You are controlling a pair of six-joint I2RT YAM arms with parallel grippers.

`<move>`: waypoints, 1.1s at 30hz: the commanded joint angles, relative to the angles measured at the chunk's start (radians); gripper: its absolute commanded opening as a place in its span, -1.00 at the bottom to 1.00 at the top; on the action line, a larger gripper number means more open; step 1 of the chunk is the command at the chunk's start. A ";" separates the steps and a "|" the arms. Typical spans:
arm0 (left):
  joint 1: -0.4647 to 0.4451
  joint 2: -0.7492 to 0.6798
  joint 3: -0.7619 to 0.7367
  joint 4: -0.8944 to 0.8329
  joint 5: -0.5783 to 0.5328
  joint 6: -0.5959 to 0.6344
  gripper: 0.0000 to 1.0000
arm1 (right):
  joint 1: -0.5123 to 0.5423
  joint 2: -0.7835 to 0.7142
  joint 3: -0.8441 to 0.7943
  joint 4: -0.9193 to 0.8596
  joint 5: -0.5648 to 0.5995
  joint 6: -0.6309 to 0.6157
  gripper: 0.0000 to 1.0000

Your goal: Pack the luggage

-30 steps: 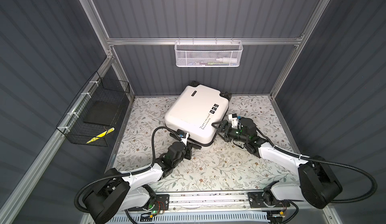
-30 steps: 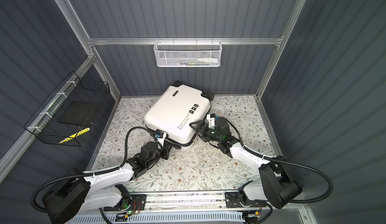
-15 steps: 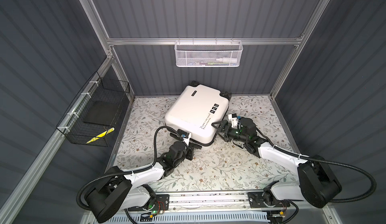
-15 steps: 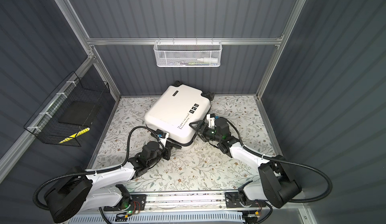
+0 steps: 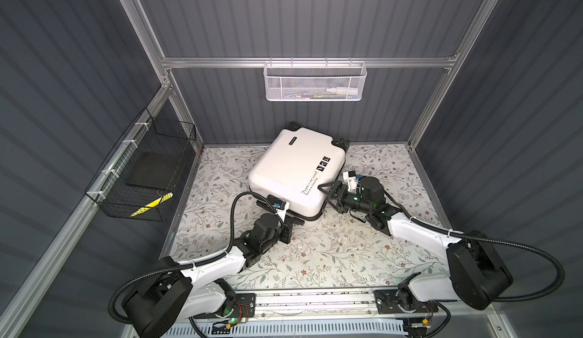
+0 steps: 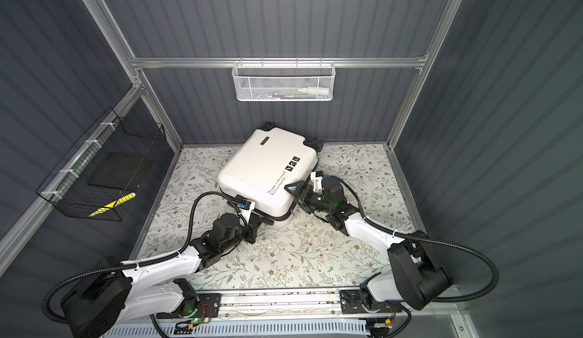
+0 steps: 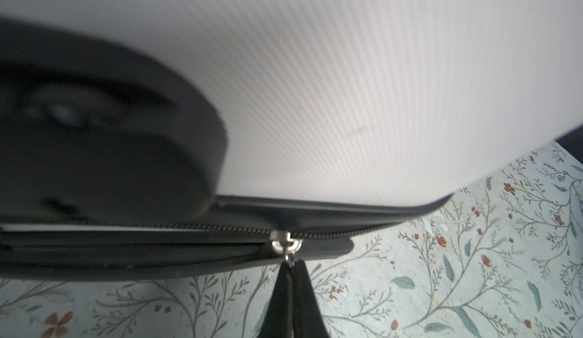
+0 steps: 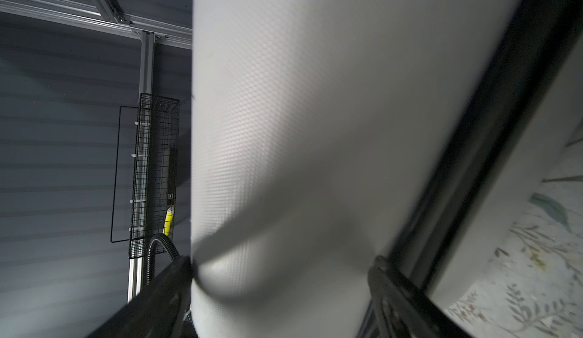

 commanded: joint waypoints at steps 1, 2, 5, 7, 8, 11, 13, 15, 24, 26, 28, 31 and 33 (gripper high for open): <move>-0.037 -0.019 0.029 -0.017 0.088 0.010 -1.00 | 0.035 0.025 0.049 0.036 -0.002 -0.004 0.77; -0.041 -0.019 0.031 -0.017 0.093 0.009 -1.00 | 0.040 0.030 0.054 0.036 0.000 -0.004 0.77; -0.058 -0.017 0.037 -0.018 0.096 0.010 -1.00 | 0.057 0.043 0.068 0.035 0.007 -0.003 0.77; -0.067 -0.019 0.040 -0.012 0.098 0.007 -1.00 | 0.068 0.052 0.076 0.037 0.012 -0.004 0.76; -0.073 -0.020 0.045 -0.011 0.099 0.008 -1.00 | 0.075 0.057 0.082 0.037 0.014 -0.003 0.77; -0.096 -0.022 0.060 -0.010 0.101 0.009 -1.00 | 0.091 0.073 0.096 0.037 0.022 -0.003 0.76; -0.110 -0.021 0.066 -0.010 0.101 0.008 -1.00 | 0.102 0.081 0.105 0.037 0.025 -0.003 0.76; -0.127 -0.022 0.069 -0.010 0.100 0.008 -1.00 | 0.110 0.091 0.116 0.037 0.027 -0.003 0.76; -0.167 -0.044 0.049 -0.014 0.042 -0.026 -1.00 | 0.123 0.106 0.138 0.032 0.024 -0.004 0.76; -0.167 -0.065 0.032 -0.015 -0.003 -0.043 -1.00 | 0.108 0.092 0.120 0.033 0.019 -0.004 0.76; -0.166 -0.085 0.017 -0.013 -0.025 -0.053 -1.00 | 0.087 0.070 0.094 0.037 0.013 -0.006 0.76; -0.165 -0.099 0.010 -0.022 -0.040 -0.064 -1.00 | 0.046 0.027 0.035 0.049 -0.008 -0.007 0.76; -0.166 -0.104 0.011 -0.031 -0.042 -0.065 -1.00 | 0.013 -0.004 -0.017 0.064 -0.022 -0.010 0.76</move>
